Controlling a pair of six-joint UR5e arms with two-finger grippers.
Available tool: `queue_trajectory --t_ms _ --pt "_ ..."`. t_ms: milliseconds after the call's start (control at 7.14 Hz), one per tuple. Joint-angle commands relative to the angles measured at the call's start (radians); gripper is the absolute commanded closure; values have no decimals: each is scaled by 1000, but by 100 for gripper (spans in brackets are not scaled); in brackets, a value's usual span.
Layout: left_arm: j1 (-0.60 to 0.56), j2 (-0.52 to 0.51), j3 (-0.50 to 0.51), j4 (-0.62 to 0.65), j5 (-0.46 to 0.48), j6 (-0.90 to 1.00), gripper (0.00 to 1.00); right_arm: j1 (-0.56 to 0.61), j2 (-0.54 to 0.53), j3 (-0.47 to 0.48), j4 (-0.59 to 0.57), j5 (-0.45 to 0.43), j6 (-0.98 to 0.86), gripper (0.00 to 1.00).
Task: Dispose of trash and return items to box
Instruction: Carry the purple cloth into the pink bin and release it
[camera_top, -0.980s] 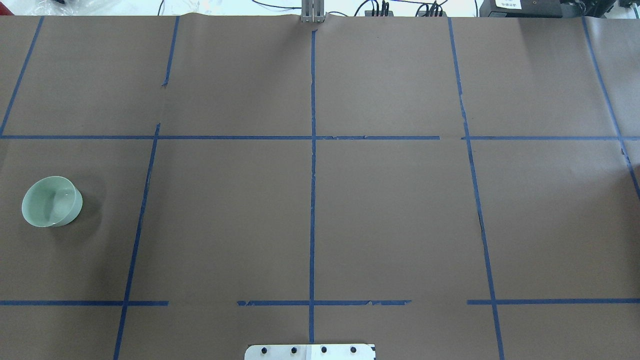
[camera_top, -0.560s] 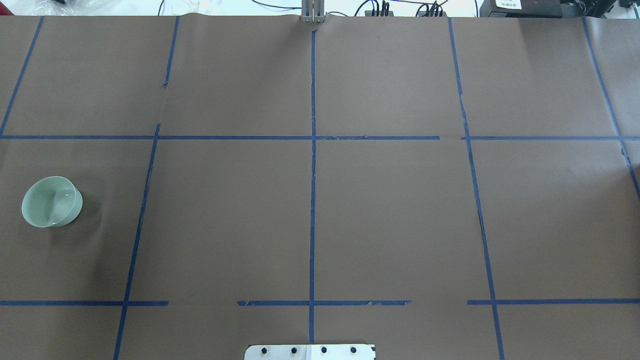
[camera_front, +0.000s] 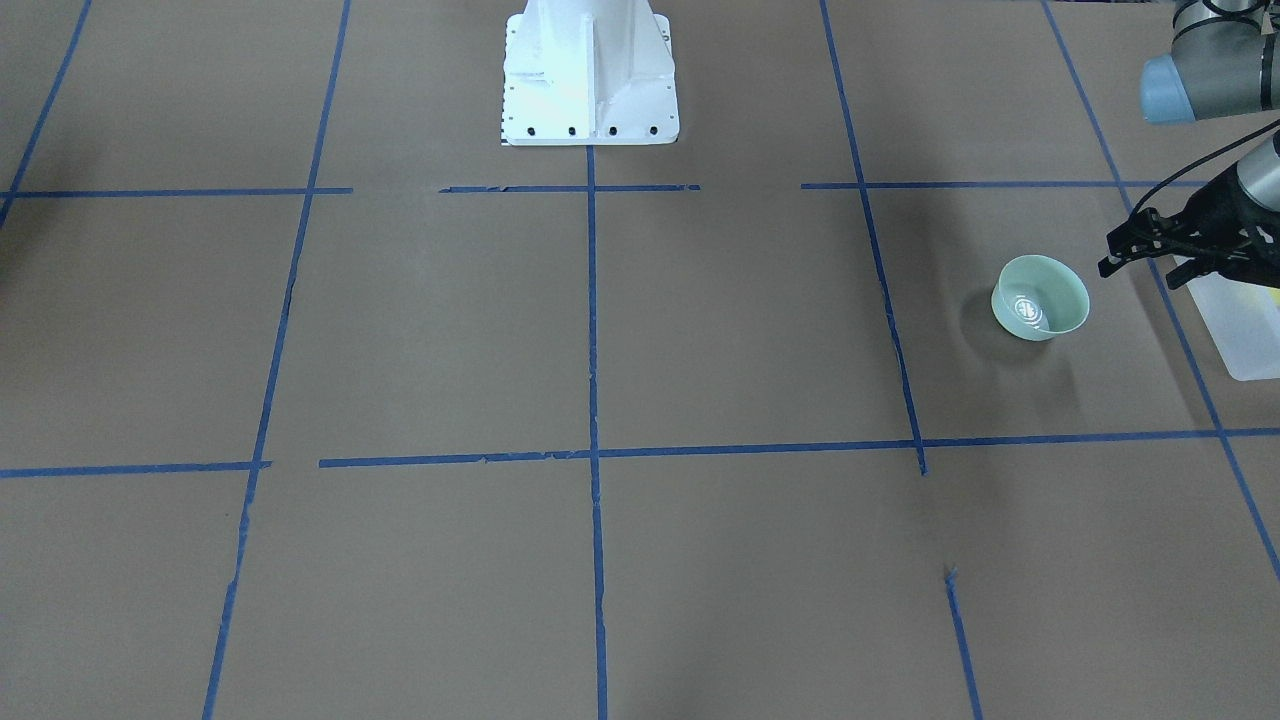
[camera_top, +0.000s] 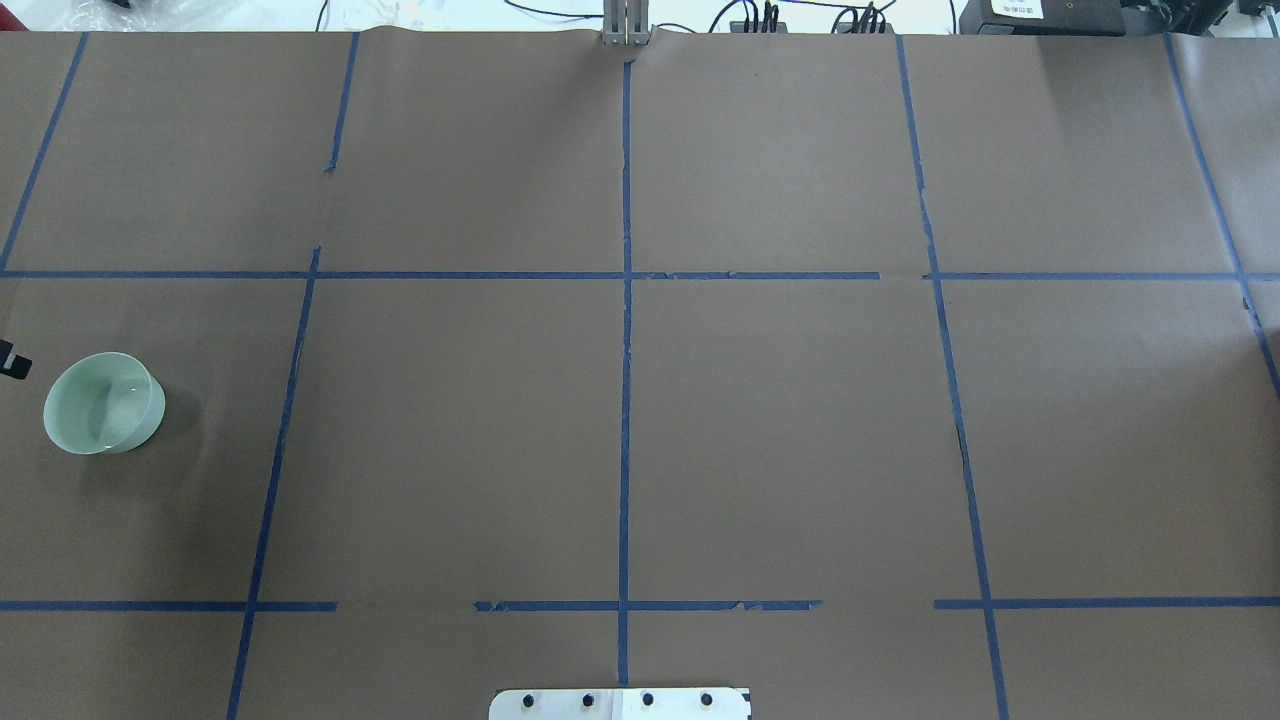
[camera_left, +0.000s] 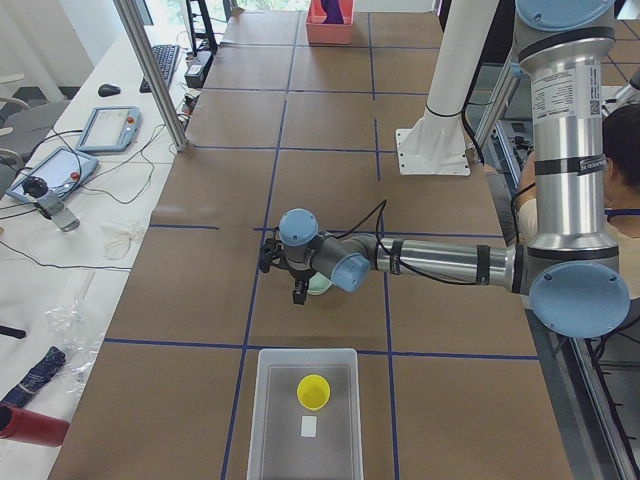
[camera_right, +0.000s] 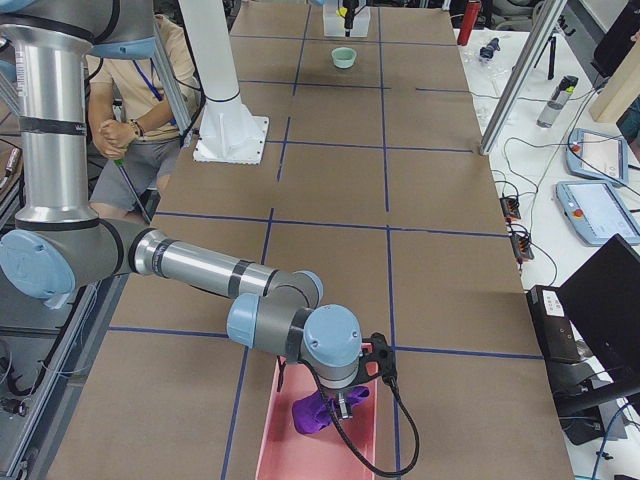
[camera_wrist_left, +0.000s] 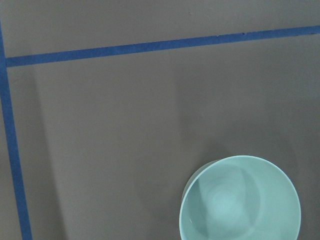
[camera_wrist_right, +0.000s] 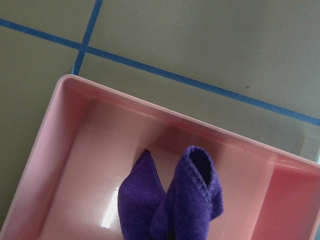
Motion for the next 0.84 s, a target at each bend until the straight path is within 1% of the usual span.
queue_trajectory --t_ms 0,140,280,420,700 --pt "5 1 -11 4 24 -2 0 -15 -1 -12 0 6 0 100" --pt "5 6 -13 4 28 -2 0 -24 -1 -13 0 9 5 100" --pt "5 7 -13 4 28 -2 0 -42 -1 -13 2 13 28 72" --pt "5 7 -13 4 28 -2 0 -48 -1 -10 3 42 93 1" --pt "8 9 -13 4 30 -2 0 -68 9 2 5 55 100 0"
